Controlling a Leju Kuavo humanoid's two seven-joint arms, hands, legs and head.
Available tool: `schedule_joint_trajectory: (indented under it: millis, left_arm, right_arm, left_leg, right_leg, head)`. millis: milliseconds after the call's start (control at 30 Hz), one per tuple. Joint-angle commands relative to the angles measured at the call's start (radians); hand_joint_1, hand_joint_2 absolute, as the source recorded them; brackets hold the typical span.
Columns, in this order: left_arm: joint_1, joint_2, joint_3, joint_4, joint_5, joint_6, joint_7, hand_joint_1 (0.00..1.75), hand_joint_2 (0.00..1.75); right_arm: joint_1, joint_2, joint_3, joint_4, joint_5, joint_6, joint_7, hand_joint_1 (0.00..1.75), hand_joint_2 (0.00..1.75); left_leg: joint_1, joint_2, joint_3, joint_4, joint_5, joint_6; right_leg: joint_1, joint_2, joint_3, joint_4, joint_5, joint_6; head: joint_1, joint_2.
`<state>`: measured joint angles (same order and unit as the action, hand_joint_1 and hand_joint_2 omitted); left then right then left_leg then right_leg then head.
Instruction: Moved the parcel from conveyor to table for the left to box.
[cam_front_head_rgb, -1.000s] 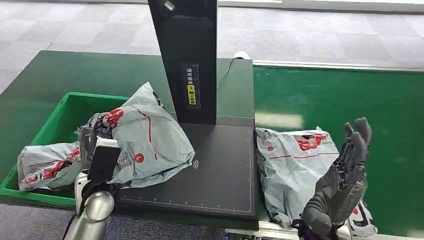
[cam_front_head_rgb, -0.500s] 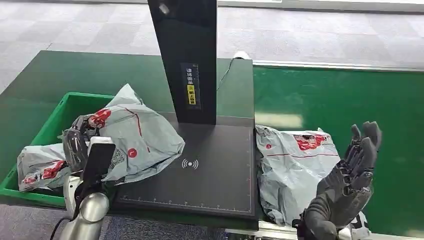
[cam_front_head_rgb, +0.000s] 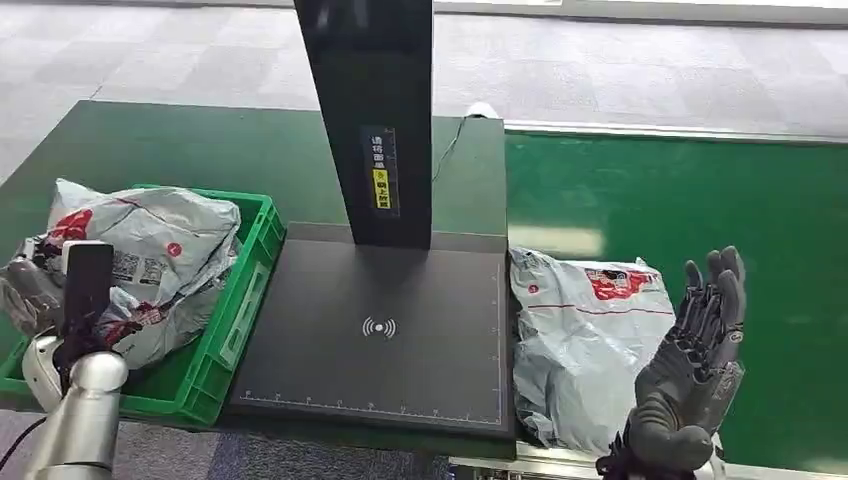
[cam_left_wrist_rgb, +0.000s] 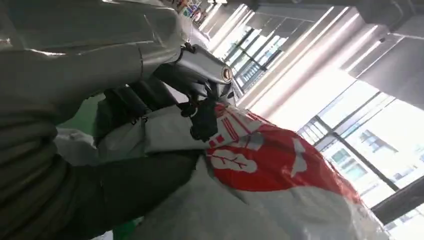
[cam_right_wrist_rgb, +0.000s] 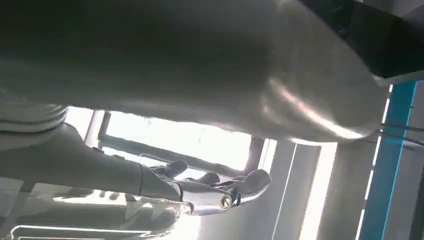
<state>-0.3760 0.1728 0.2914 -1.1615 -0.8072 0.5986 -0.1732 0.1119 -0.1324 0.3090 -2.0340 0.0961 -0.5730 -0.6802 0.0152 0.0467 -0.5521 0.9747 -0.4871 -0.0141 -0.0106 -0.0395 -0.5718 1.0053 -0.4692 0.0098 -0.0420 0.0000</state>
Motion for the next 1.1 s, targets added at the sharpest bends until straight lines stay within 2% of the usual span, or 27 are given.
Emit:
schedule_joint_trajectory:
  millis: [33,100,133,167,1100]
  left_arm:
    - [-0.027,-0.004,0.059,0.116,0.002,-0.003,0.007,1.75,1.75]
    - [-0.021,-0.013,0.057,0.114,0.000,-0.005,0.006,1.75,1.75]
    - [-0.020,-0.013,0.058,0.112,-0.002,-0.004,0.007,1.68,1.75]
    - [-0.022,-0.011,0.056,0.120,0.001,-0.017,0.009,1.54,1.75]
    - [-0.027,-0.009,0.058,0.127,0.004,-0.022,0.010,1.54,1.75]
  right_arm:
    - [-0.028,-0.007,0.009,0.083,0.005,0.009,0.016,0.00,0.00]
    - [-0.031,-0.006,0.013,0.088,0.007,0.012,0.018,0.00,0.00]
    - [-0.032,-0.006,0.014,0.090,0.007,0.015,0.018,0.00,0.00]
    - [-0.035,-0.006,0.016,0.093,0.006,0.019,0.018,0.00,0.00]
    - [-0.037,-0.005,0.016,0.094,0.006,0.019,0.018,0.00,0.00]
  left_leg:
    - [0.000,-0.001,0.003,-0.002,0.000,0.001]
    - [-0.001,-0.003,0.002,-0.002,0.001,0.001]
    - [-0.001,-0.002,0.002,-0.002,0.000,0.001]
    - [-0.001,-0.004,0.003,-0.003,0.001,0.001]
    - [-0.001,-0.003,0.006,-0.002,0.001,0.001]
  right_leg:
    - [-0.001,0.004,0.002,-0.002,0.001,0.000]
    - [-0.001,0.003,0.002,-0.002,0.001,-0.001]
    - [-0.001,0.002,0.002,-0.002,0.001,-0.001]
    - [-0.001,0.003,0.003,-0.003,0.001,-0.001]
    - [-0.001,0.004,0.005,-0.002,0.002,-0.001]
  head:
    - [0.000,0.000]
    - [0.000,0.000]
    - [0.000,0.000]
    - [0.001,0.000]
    - [0.000,0.000]
